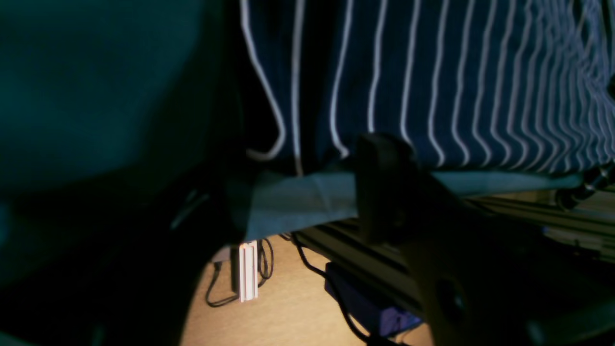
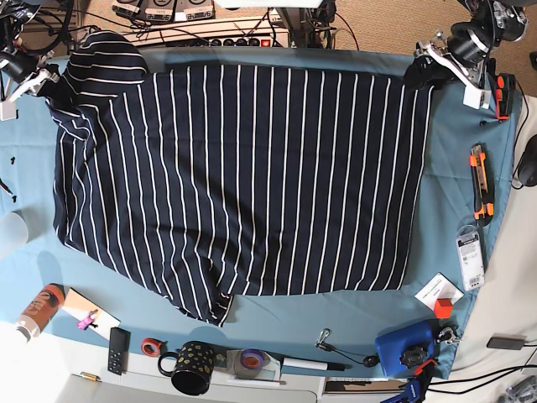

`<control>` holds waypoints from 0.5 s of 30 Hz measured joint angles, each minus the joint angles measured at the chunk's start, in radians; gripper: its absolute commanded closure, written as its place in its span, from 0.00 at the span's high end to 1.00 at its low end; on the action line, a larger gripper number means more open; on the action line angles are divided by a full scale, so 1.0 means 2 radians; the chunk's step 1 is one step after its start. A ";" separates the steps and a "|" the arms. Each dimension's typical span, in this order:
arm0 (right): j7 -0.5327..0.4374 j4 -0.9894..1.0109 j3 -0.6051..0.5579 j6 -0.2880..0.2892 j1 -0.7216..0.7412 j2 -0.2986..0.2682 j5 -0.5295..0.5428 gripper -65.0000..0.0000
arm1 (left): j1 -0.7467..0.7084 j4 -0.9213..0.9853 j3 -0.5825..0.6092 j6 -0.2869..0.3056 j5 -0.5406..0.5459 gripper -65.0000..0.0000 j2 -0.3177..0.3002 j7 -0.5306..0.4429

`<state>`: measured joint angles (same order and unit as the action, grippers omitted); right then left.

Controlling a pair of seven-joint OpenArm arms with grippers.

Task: Layout the t-shirt on the table in an organized manner, then fold the t-shirt properly
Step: 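Lift the collar side and fold it over toward the hem with both grippers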

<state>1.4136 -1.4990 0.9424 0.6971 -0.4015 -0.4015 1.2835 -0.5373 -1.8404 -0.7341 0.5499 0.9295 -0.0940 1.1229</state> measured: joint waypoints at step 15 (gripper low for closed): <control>0.000 0.000 0.000 0.000 0.000 0.000 0.000 0.00 | 0.033 0.002 0.000 -0.002 -0.021 0.36 0.001 -0.016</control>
<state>1.4136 -1.4990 0.9424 0.6971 -0.4015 -0.4015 1.2839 -0.4717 -1.8355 -0.7334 0.5465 0.8879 -0.0917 1.0904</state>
